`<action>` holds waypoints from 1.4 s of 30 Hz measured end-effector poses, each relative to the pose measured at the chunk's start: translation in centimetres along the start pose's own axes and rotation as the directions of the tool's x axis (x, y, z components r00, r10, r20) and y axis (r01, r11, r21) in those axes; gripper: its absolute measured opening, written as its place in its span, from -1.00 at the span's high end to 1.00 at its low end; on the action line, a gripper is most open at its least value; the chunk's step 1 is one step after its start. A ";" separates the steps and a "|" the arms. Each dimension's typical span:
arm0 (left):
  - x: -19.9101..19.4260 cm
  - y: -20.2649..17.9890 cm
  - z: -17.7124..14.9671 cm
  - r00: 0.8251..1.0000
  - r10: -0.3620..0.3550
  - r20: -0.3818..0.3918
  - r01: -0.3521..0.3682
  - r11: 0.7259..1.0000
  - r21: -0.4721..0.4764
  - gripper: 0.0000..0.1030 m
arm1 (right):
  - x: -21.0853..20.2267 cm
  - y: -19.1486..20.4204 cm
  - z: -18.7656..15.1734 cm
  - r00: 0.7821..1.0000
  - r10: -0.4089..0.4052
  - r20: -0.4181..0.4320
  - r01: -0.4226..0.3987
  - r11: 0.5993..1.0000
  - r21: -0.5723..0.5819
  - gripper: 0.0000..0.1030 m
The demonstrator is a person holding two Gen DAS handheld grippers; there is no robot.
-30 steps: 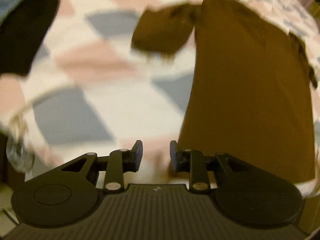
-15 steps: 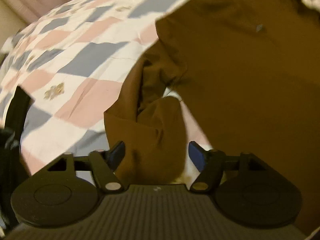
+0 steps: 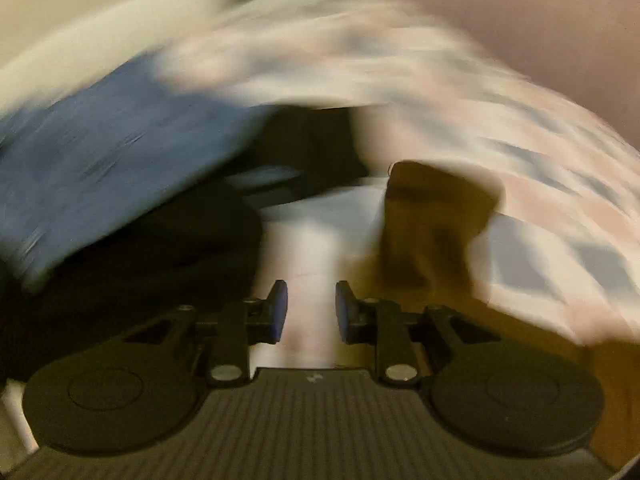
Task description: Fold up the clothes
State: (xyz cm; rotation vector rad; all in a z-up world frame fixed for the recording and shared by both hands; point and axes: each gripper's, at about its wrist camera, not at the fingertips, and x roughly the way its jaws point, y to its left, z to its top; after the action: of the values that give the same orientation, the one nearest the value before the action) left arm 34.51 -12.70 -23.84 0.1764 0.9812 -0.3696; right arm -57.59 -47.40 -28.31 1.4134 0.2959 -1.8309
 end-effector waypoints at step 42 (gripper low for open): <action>1.6 -46.3 -11.1 0.866 -0.492 -0.095 0.412 0.591 0.694 0.28 | 6.4 35.5 -12.8 0.772 0.543 -0.330 -0.606 0.475 -0.638 -0.30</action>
State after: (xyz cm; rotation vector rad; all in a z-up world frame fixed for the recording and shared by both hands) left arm 8.96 -52.35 -30.35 0.5967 0.7217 -1.2293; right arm -24.14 -65.94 -28.93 0.8473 0.4510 -0.9021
